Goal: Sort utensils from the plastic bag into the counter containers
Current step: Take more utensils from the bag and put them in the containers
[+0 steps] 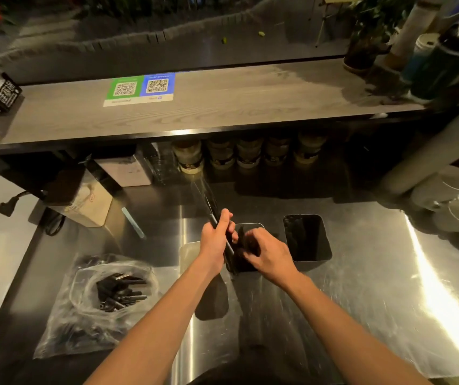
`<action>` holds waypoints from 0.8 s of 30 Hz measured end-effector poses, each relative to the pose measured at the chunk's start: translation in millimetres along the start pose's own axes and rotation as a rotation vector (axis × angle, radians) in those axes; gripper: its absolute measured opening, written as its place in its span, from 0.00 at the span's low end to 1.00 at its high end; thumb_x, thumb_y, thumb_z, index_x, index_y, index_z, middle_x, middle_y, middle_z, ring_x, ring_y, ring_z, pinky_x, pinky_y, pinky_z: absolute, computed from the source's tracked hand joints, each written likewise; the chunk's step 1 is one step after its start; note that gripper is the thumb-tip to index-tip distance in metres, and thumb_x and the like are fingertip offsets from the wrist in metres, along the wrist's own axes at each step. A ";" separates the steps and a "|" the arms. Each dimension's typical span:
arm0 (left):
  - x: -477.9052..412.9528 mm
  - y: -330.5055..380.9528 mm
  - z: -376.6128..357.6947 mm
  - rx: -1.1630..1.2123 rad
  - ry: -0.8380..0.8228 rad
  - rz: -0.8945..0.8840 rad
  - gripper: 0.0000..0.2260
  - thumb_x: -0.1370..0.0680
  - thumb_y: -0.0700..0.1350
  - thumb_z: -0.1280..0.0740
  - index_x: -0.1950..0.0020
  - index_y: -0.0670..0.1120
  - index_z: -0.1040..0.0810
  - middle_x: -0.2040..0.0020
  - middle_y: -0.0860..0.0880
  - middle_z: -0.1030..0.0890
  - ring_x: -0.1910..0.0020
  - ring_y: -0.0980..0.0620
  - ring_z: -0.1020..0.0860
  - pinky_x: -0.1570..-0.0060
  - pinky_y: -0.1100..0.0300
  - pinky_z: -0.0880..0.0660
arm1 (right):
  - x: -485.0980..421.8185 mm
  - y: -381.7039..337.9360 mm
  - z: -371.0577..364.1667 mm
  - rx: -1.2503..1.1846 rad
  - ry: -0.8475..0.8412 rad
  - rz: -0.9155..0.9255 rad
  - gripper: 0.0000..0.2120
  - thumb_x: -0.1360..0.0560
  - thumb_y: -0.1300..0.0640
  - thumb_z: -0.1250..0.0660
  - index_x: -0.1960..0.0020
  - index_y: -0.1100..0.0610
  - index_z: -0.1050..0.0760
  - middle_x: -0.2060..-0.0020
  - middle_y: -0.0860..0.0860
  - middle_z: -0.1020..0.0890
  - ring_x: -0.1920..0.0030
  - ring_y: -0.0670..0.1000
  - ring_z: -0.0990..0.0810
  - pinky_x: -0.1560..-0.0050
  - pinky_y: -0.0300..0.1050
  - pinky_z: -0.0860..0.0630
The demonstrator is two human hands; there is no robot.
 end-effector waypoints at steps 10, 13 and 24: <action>3.1 6.4 -20.2 -0.128 -0.009 -0.083 0.08 0.20 0.49 0.30 0.50 0.45 0.24 0.72 0.50 0.32 0.74 0.55 0.35 0.71 0.62 0.34 | -1.1 3.1 10.3 0.136 -0.018 0.073 0.12 0.19 0.48 0.36 0.39 0.51 0.22 0.45 0.46 0.25 0.47 0.46 0.24 0.49 0.43 0.23; 4.8 8.5 -29.2 -0.103 -0.045 -0.080 0.06 0.20 0.46 0.30 0.53 0.46 0.24 0.72 0.50 0.32 0.75 0.55 0.35 0.72 0.61 0.35 | 0.2 8.6 16.9 -0.003 0.062 0.016 0.13 0.17 0.49 0.40 0.39 0.52 0.22 0.45 0.45 0.25 0.48 0.45 0.24 0.48 0.43 0.23; 3.4 22.7 -79.7 0.226 -0.037 -0.066 0.10 0.20 0.51 0.31 0.52 0.45 0.20 0.66 0.50 0.25 0.68 0.54 0.26 0.62 0.57 0.26 | 6.0 0.6 44.3 -0.960 0.246 -0.382 0.16 0.15 0.42 0.49 0.36 0.46 0.27 0.47 0.40 0.20 0.49 0.38 0.20 0.54 0.31 0.27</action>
Point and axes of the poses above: each hand's wrist, its own x-axis away from the middle knuckle, its own z-axis out of the back of the hand, y = z × x, the point moved 7 cm from there along -x, towards the middle knuckle
